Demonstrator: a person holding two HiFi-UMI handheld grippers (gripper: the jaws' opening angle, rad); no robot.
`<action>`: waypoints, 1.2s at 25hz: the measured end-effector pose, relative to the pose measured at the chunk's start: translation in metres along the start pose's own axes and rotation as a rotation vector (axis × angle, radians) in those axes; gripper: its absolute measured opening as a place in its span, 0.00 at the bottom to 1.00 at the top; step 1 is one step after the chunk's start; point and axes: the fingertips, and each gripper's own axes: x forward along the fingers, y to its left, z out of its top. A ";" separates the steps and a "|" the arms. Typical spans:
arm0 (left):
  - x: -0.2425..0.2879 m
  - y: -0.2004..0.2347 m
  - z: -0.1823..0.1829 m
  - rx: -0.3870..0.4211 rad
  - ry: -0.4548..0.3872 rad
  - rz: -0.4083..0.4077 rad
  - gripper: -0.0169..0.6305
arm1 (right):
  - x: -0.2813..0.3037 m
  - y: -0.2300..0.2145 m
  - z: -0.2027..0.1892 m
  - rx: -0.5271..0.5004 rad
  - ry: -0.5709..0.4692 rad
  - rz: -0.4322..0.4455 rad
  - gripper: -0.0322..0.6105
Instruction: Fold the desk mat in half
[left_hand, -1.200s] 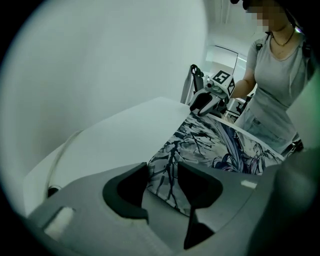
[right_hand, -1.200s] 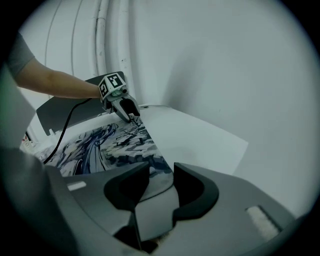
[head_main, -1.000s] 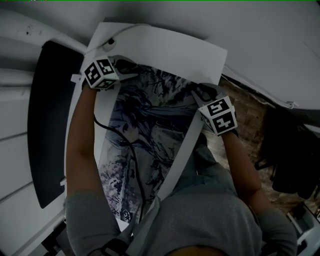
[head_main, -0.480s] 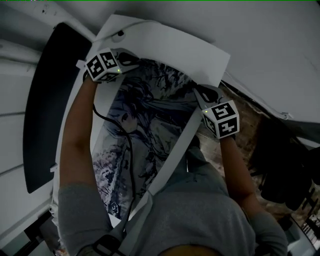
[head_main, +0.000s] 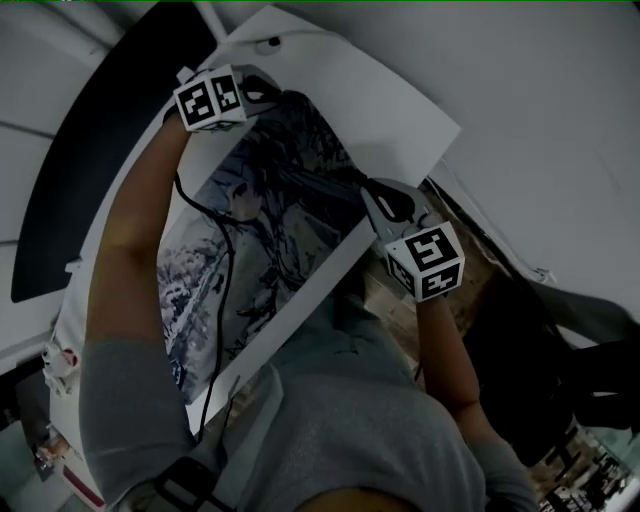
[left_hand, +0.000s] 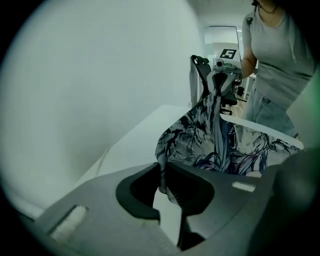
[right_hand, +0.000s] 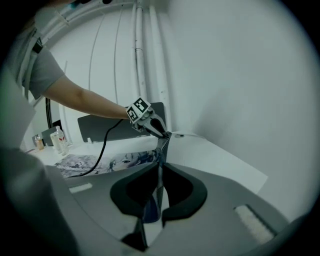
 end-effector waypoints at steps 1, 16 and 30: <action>-0.005 -0.002 -0.002 0.004 0.012 0.022 0.10 | -0.001 0.007 0.002 -0.015 -0.007 0.029 0.10; -0.084 -0.064 -0.029 -0.018 0.059 0.209 0.10 | -0.018 0.095 0.000 -0.170 -0.048 0.233 0.10; -0.136 -0.148 -0.084 0.003 0.019 0.198 0.08 | -0.015 0.206 -0.019 -0.193 -0.035 0.187 0.10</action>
